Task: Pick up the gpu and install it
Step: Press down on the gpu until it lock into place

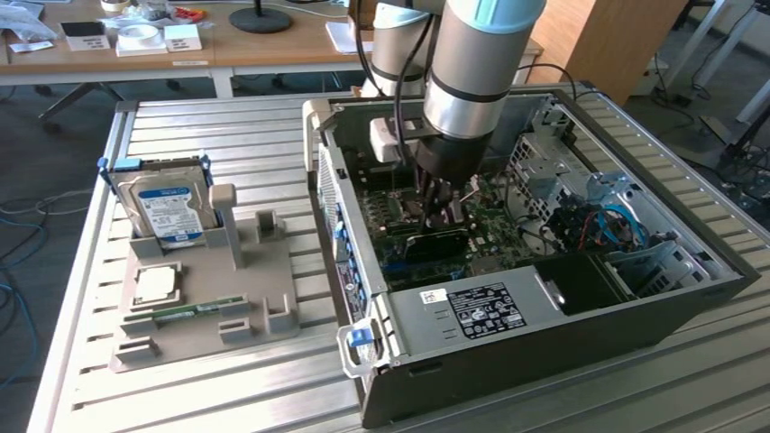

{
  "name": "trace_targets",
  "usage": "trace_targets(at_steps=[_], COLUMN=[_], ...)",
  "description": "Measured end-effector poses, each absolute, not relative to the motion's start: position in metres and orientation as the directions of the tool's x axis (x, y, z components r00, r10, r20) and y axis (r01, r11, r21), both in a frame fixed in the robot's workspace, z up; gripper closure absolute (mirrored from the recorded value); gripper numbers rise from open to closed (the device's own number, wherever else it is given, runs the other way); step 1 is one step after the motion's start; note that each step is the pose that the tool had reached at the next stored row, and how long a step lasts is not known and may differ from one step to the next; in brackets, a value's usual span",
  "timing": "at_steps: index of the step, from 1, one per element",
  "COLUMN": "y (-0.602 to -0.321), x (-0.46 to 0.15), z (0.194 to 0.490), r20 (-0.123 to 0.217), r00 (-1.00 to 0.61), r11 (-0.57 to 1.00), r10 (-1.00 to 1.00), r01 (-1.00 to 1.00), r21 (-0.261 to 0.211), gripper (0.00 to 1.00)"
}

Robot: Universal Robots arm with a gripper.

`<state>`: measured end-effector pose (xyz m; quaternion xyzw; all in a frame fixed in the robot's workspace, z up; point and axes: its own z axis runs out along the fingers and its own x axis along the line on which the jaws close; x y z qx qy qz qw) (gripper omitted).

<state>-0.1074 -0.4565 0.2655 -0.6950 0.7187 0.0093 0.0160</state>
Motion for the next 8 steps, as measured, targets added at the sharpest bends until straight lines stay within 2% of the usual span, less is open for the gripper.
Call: trace_targets(at_steps=[8], y=[-0.4564], x=[-0.1075], z=[0.2639], r20=[-0.036], r00=[-0.033], r11=[0.034], r10=[-0.999], r01=[-0.999], r21=[-0.009], gripper=[0.89])
